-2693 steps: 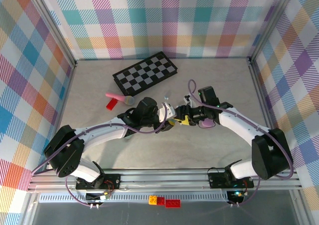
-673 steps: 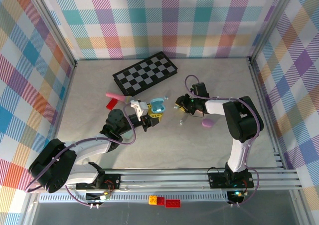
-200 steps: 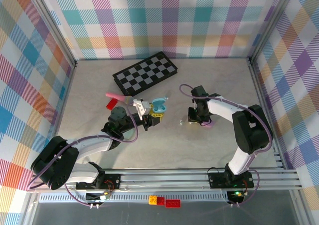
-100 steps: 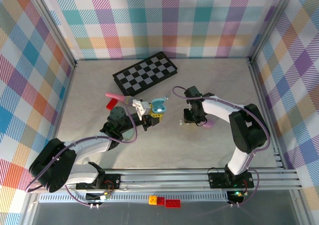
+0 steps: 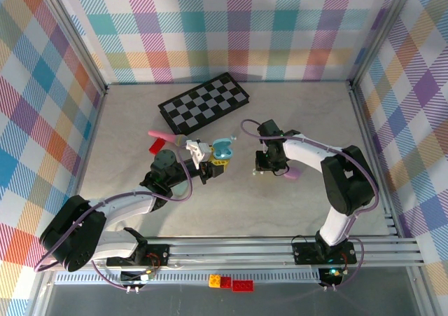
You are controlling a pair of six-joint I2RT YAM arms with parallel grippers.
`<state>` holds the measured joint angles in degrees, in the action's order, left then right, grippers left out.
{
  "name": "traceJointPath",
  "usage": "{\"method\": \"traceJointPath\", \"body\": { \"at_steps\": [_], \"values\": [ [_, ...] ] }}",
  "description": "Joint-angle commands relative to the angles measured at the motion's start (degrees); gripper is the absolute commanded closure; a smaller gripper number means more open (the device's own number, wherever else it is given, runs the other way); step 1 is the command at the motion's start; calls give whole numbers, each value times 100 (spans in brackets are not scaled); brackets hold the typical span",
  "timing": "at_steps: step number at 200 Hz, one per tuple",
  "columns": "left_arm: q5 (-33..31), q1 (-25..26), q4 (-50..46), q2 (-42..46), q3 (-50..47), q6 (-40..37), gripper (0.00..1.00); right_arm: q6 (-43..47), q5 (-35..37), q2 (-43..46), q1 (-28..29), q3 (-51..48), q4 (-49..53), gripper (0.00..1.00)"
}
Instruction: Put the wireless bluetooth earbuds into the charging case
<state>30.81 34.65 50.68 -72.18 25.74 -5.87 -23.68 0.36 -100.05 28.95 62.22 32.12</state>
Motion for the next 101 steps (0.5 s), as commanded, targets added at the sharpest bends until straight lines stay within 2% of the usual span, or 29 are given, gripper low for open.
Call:
{"method": "traceJointPath", "body": {
  "at_steps": [1, 35, 64, 101],
  "values": [
    [48, -86, -10, 114, 8, -134, 63, -127, -165, -126, 41, 115, -161, 71],
    [9, -88, -14, 117, -14, -156, 63, -128, -225, -143, 49, 221, -184, 70],
    [-72, -129, 74, 117, -100, -161, 63, -135, 273, -83, 166, 379, 61, 68],
    [-7, -307, 498, -45, -220, 20, 63, -263, 726, -287, 314, 522, 212, 57]
  ]
}}
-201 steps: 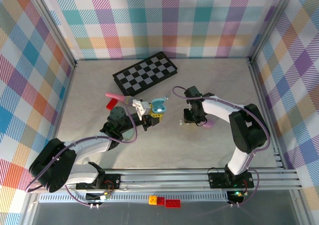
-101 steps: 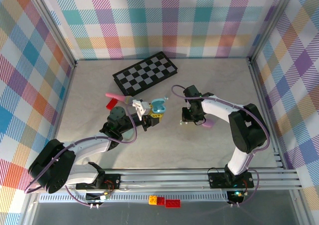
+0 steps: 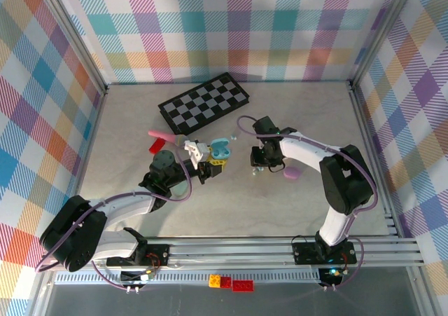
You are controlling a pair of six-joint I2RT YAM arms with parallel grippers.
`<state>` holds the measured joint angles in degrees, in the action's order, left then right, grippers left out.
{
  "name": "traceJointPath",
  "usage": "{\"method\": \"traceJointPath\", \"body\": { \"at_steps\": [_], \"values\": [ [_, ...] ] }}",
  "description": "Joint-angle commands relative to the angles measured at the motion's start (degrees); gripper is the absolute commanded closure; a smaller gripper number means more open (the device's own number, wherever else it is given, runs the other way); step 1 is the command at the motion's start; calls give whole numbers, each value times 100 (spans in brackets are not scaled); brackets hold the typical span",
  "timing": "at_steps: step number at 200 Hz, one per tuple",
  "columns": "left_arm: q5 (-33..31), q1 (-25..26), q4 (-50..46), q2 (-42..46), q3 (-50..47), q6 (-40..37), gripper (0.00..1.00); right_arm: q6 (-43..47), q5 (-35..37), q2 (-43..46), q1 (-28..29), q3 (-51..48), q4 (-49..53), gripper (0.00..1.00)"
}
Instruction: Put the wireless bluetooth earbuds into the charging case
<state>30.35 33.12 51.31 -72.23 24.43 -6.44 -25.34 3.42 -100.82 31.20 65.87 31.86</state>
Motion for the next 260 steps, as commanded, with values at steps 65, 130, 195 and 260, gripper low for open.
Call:
{"method": "traceJointPath", "body": {
  "at_steps": [65, 130, 195, 260],
  "values": [
    [123, -210, 503, -7, -184, 151, 63, 289, 1126, -651, 334, 593, 620, 61],
    [103, -219, 399, 95, -197, 134, 63, 636, 1056, -989, 445, 894, 917, 67],
    [20, -245, 391, 208, -302, 143, 63, 854, 1823, -1244, 733, 1228, 1530, 67],
    [0, -254, 239, 381, -342, 99, 63, 979, 2121, -1483, 868, 1478, 1794, 70]
  ]
}}
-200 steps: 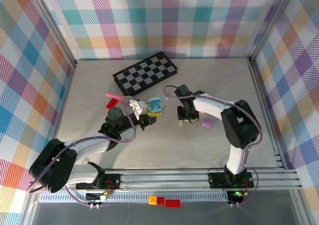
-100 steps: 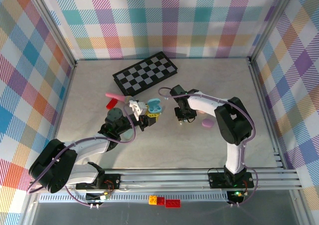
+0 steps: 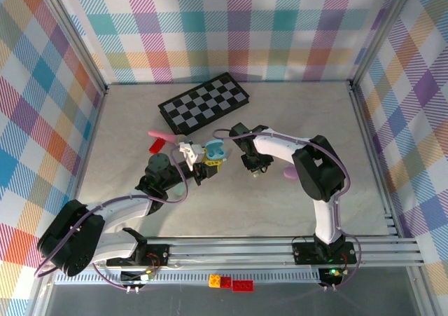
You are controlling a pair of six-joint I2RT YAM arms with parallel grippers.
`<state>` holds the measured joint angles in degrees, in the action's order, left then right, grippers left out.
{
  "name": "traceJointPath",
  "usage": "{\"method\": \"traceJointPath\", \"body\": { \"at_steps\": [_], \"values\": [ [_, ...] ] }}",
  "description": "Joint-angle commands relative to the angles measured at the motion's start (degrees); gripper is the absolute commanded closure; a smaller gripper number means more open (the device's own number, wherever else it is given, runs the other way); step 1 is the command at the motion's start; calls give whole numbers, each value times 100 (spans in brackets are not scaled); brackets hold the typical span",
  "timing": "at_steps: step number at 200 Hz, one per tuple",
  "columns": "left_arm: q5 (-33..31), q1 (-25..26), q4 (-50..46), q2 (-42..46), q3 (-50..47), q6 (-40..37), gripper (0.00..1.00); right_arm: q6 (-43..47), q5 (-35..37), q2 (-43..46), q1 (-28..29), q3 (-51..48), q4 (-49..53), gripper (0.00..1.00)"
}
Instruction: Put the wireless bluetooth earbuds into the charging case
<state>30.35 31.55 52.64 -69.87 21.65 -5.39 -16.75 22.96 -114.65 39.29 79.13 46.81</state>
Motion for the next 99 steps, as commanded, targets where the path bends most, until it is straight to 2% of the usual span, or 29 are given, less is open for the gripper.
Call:
{"method": "traceJointPath", "body": {
  "at_steps": [1, 66, 99],
  "values": [
    [-2, -96, 106, 147, -64, -6, 63, 120, 170, -105, 56, 153, 305, 70],
    [15, -96, 72, 179, -60, -19, 63, 220, 188, -331, 156, 327, 412, 73],
    [7, -96, 28, 184, -64, -49, 63, 212, 210, -302, 155, 347, 446, 78]
  ]
}}
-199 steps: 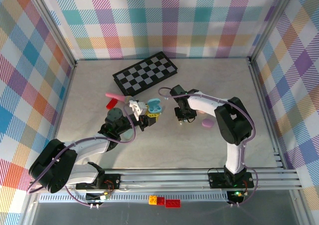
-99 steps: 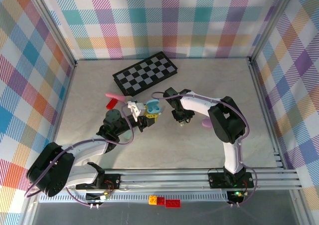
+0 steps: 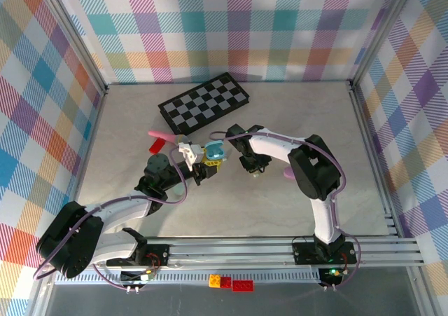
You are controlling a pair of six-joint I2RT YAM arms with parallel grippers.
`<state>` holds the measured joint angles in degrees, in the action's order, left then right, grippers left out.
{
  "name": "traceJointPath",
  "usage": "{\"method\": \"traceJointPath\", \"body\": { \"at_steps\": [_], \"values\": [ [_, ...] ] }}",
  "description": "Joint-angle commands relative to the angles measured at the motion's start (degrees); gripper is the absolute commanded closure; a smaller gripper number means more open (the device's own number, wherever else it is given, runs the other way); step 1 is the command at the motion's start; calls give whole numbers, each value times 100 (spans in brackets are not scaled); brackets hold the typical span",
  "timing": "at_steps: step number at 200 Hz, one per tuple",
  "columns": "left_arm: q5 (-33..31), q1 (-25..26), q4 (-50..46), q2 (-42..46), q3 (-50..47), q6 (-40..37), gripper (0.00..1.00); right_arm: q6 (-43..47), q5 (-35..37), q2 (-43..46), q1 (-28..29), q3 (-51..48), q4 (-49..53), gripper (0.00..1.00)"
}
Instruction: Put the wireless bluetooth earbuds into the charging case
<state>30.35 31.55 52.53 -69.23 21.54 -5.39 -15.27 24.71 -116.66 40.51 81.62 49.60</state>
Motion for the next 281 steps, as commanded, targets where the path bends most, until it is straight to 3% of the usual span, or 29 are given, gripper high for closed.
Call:
{"method": "traceJointPath", "body": {
  "at_steps": [1, 31, 68, 159, 202, 281],
  "values": [
    [7, -96, 38, 120, -49, -50, 63, 61, 26, -93, 34, 94, 160, 78],
    [13, -97, 35, 78, -45, -107, 63, -23, -282, 335, -46, -116, -71, 80],
    [53, -96, 75, -58, -3, -199, 63, -129, -1210, 1339, -301, -578, -605, 80],
    [751, -245, 568, -689, 288, -131, 63, -239, -4469, 3714, -702, -834, -834, 81],
    [881, -246, 681, -890, 454, -137, 65, -454, -5803, 4125, -694, -762, -1438, 81],
    [1153, -246, 642, -716, 475, -78, 65, -146, -5664, 3258, -370, 50, -1489, 83]
  ]
}}
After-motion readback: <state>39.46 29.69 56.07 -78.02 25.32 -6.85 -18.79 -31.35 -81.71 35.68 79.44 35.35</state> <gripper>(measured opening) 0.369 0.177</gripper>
